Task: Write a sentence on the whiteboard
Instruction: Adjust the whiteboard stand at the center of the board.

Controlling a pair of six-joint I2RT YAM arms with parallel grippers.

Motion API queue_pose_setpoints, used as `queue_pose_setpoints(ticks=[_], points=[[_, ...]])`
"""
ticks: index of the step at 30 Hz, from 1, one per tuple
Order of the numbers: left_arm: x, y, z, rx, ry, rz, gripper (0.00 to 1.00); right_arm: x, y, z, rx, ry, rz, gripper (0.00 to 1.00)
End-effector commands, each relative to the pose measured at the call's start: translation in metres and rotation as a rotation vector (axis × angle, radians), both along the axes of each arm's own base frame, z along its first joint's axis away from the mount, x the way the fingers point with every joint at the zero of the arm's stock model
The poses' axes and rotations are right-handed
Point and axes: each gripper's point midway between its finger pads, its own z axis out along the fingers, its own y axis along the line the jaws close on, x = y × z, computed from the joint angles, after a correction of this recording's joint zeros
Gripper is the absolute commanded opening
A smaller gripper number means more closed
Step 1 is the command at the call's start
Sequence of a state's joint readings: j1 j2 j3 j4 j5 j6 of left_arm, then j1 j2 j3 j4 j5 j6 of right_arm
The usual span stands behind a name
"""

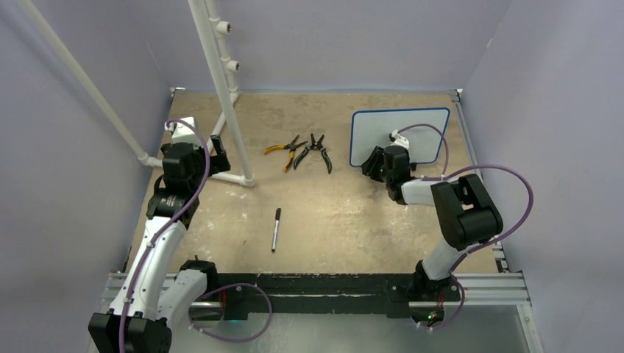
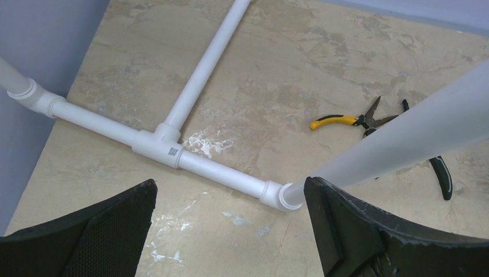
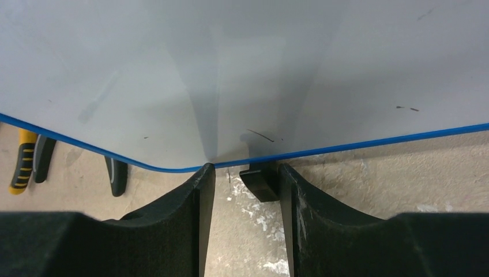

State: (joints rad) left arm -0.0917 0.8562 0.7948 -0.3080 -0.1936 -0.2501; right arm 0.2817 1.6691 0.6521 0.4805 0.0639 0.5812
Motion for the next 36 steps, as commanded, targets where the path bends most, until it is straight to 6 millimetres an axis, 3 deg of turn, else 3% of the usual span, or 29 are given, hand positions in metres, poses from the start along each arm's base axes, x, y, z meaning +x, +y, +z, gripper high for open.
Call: queue_pose_setpoints(ticks=[1,9,11,18,32,35,36], points=[[0.007,0.000,0.016,-0.008,-0.052,0.000,0.99,0.017,0.009,0.014,-0.033,-0.058,0.003,0.44],[0.007,0.000,0.015,-0.010,-0.048,0.001,0.99,0.013,0.019,0.006,-0.056,-0.033,-0.014,0.29],[0.007,0.000,0.015,-0.011,-0.048,0.002,0.99,0.010,0.024,0.004,-0.058,-0.023,-0.021,0.18],[0.005,-0.001,0.013,-0.016,-0.045,0.003,0.99,-0.010,0.041,-0.003,-0.047,0.017,-0.043,0.04],[-0.002,-0.006,-0.004,-0.033,0.017,0.009,0.94,-0.071,0.068,-0.040,-0.014,0.158,-0.024,0.00],[-0.010,-0.015,-0.020,-0.086,0.070,-0.008,0.90,-0.080,0.075,-0.041,-0.015,0.169,-0.003,0.05],[-0.014,-0.023,-0.029,-0.113,0.095,-0.026,0.89,-0.082,0.077,-0.041,-0.015,0.171,0.002,0.11]])
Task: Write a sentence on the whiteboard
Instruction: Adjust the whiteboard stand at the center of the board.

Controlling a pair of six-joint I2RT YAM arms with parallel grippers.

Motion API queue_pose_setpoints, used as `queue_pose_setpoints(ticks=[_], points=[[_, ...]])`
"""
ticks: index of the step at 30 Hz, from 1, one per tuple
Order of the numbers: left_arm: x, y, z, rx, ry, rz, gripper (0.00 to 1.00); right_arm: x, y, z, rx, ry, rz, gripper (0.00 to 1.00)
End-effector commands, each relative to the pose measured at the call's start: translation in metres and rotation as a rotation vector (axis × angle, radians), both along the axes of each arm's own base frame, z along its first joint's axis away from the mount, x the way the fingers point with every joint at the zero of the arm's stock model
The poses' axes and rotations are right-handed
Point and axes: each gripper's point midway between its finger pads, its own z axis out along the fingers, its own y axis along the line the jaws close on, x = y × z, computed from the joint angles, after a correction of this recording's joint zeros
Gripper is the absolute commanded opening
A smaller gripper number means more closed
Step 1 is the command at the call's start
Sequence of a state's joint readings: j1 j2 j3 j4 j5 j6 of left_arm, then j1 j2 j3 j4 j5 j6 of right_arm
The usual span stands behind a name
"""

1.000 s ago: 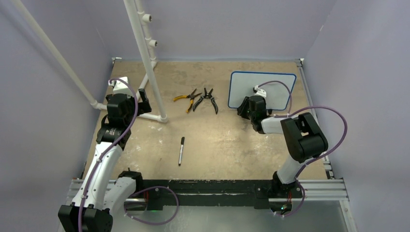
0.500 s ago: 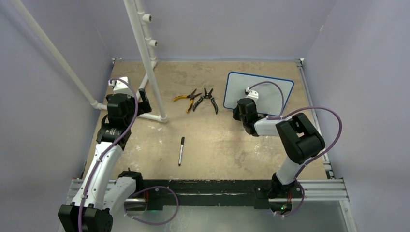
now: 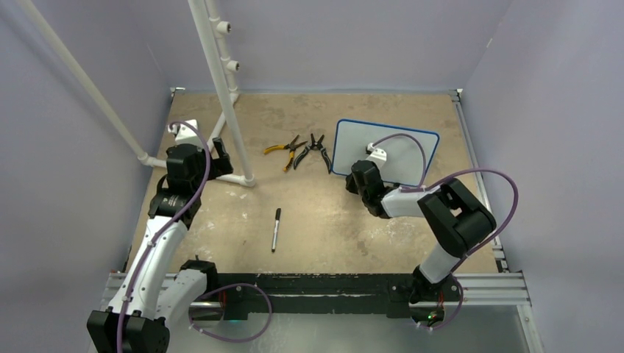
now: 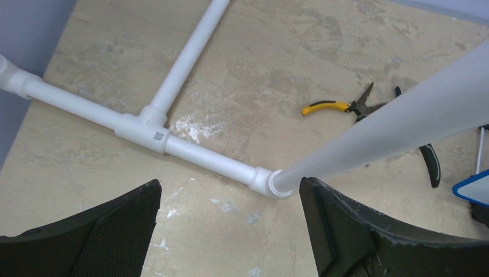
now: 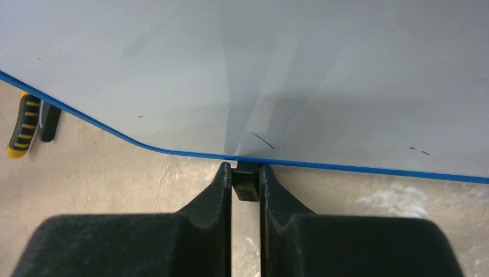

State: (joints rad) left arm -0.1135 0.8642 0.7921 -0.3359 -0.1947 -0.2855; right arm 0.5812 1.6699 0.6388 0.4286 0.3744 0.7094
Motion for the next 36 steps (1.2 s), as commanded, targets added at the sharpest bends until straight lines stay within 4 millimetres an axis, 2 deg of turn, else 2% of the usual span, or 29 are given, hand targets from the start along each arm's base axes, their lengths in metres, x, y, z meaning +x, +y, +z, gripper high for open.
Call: queue_pose_setpoints(ticks=[1,3,5,7,9,17,23,30,36], points=[[-0.015,-0.022,-0.027,-0.112,0.081,-0.034,0.88,-0.043,0.015,-0.029,0.064,0.164,0.026,0.19],[-0.026,-0.039,-0.042,-0.168,0.124,-0.070,0.85,-0.044,0.016,-0.023,0.068,0.156,0.031,0.35],[-0.038,-0.058,-0.056,-0.201,0.160,-0.100,0.84,-0.045,0.018,-0.017,0.075,0.144,0.046,0.46],[-0.048,-0.075,-0.069,-0.228,0.193,-0.127,0.83,-0.048,0.020,-0.010,0.081,0.132,0.067,0.55],[-0.055,-0.089,-0.082,-0.262,0.230,-0.146,0.81,-0.051,0.021,-0.004,0.085,0.120,0.087,0.59],[-0.068,-0.131,-0.122,-0.293,0.309,-0.204,0.73,-0.069,0.026,0.031,0.146,0.033,0.170,0.61],[-0.067,-0.164,-0.150,-0.113,0.359,-0.246,0.71,-0.077,0.022,0.057,0.197,-0.066,0.201,0.60],[-0.060,-0.177,-0.167,-0.003,0.390,-0.269,0.57,-0.084,0.016,0.073,0.237,-0.131,0.201,0.60],[-0.058,-0.181,-0.180,0.098,0.424,-0.292,0.47,-0.085,0.013,0.078,0.248,-0.157,0.194,0.60]])
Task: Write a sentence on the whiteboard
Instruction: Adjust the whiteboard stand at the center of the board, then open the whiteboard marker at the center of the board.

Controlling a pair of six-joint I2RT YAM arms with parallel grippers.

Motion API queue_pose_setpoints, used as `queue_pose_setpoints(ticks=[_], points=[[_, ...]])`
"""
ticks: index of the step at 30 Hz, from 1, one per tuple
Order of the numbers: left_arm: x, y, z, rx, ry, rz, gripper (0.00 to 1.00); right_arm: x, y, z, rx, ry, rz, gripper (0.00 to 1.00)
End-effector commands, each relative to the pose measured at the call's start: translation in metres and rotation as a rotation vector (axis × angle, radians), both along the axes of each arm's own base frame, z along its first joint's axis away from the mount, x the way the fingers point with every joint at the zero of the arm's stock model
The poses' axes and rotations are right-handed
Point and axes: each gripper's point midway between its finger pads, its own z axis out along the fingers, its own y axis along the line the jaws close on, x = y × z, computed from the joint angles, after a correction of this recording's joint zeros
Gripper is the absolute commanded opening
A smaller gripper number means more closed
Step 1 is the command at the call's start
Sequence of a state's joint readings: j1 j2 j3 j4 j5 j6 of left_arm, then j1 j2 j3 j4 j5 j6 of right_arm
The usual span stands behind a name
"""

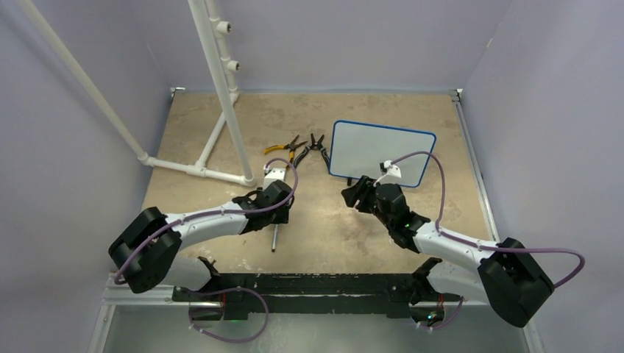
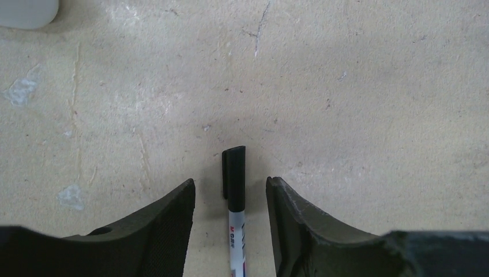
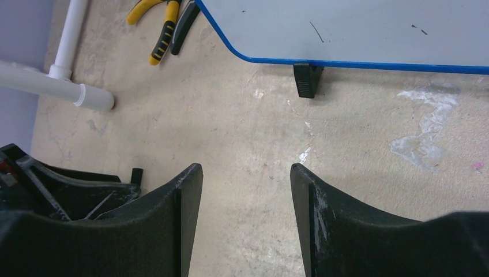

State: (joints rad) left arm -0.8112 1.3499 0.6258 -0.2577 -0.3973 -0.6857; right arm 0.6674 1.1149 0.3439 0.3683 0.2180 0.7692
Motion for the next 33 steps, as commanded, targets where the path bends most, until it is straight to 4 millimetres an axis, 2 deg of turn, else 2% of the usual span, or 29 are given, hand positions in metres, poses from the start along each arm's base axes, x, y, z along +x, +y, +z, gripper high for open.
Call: queue_pose_setpoints(ticks=[1,3,9,15,18,21,25,30,33], points=[[0.017,-0.010,0.008,0.048,-0.051,-0.028,0.44,0.004,0.001,0.012,0.021,-0.053,-0.007,0.60],[0.017,-0.012,0.005,0.070,-0.040,-0.039,0.39,0.004,0.002,0.011,0.020,-0.051,-0.004,0.60],[0.015,-0.007,-0.005,0.128,-0.014,-0.029,0.32,0.005,0.001,0.011,0.020,-0.052,-0.011,0.60],[0.011,-0.005,-0.012,0.131,0.013,-0.010,0.19,0.006,0.001,0.015,0.025,-0.060,-0.014,0.60],[0.005,-0.004,-0.015,0.099,0.036,0.036,0.10,0.005,0.002,0.023,0.037,-0.082,-0.002,0.59],[0.001,-0.015,-0.013,-0.004,0.034,0.047,0.00,-0.002,0.011,0.039,0.068,-0.148,0.079,0.60],[0.011,-0.046,0.011,-0.182,-0.014,0.037,0.00,-0.013,0.028,0.060,0.117,-0.225,0.204,0.65],[0.028,-0.085,0.060,-0.435,-0.110,0.030,0.00,-0.029,0.044,0.080,0.175,-0.294,0.335,0.66],[0.037,-0.098,0.089,-0.567,-0.178,0.042,0.00,-0.038,0.051,0.082,0.189,-0.300,0.400,0.66]])
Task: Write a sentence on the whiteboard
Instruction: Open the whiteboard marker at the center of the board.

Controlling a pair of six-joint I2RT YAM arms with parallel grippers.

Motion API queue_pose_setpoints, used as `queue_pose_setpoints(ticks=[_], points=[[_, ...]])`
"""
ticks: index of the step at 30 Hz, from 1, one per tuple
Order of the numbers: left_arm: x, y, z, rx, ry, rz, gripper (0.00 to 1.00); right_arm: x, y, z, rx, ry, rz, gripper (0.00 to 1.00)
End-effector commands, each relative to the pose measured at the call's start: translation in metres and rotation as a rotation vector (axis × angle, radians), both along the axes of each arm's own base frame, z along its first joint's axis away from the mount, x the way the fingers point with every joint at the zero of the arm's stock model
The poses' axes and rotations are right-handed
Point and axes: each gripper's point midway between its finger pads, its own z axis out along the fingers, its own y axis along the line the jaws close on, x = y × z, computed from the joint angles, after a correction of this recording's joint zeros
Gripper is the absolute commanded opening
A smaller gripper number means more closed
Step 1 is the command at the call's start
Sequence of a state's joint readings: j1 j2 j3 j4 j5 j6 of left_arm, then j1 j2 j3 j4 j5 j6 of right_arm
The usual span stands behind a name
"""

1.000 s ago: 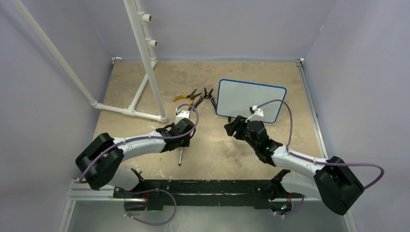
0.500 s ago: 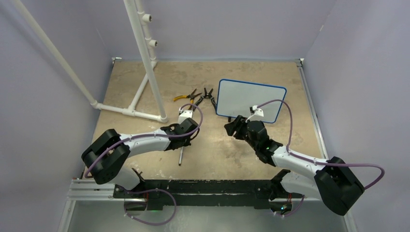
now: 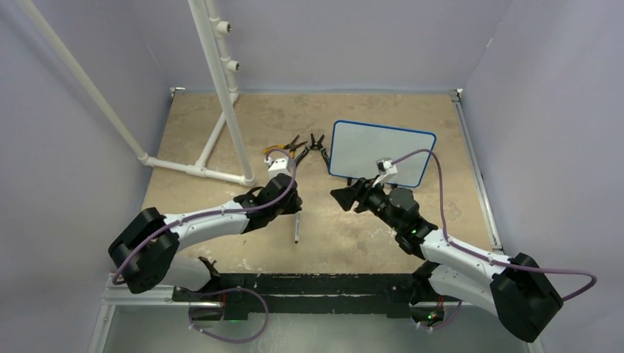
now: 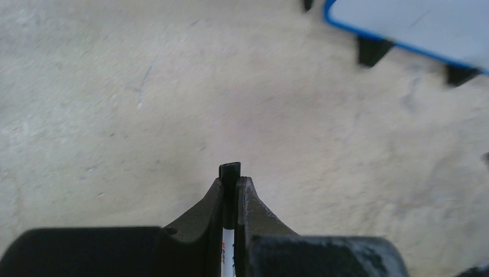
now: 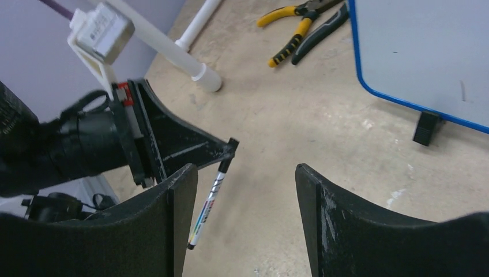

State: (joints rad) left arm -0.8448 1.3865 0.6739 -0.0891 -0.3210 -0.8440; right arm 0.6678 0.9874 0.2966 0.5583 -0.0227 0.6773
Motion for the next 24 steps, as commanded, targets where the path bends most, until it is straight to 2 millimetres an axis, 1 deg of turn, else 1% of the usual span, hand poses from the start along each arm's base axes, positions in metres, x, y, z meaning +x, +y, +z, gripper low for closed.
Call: queue_pose_setpoints(ticks=[1,4,6,9,11,18,22,24], points=[[0.022,-0.039,0.069,-0.323,-0.150,0.026,0.00,-0.019,0.020,0.020,0.042,-0.088,0.159,0.65],[0.026,-0.046,0.088,-0.419,-0.184,0.042,0.00,-0.027,0.029,0.018,0.048,-0.084,0.221,0.63],[0.028,-0.050,0.097,-0.466,-0.201,0.044,0.00,-0.030,0.036,0.017,0.045,-0.078,0.255,0.61],[0.030,-0.053,0.106,-0.500,-0.225,0.037,0.00,-0.030,0.046,0.007,0.020,-0.053,0.291,0.58],[0.029,-0.055,0.107,-0.507,-0.233,0.027,0.00,-0.033,0.054,0.002,0.021,-0.043,0.332,0.57],[0.027,-0.058,0.111,-0.536,-0.242,0.009,0.00,-0.041,0.083,-0.002,-0.002,-0.040,0.440,0.56],[0.027,-0.057,0.113,-0.551,-0.250,0.012,0.00,-0.039,0.090,-0.008,-0.010,-0.020,0.450,0.55],[0.027,-0.056,0.115,-0.558,-0.256,0.016,0.00,-0.035,0.091,-0.014,-0.027,0.008,0.435,0.50]])
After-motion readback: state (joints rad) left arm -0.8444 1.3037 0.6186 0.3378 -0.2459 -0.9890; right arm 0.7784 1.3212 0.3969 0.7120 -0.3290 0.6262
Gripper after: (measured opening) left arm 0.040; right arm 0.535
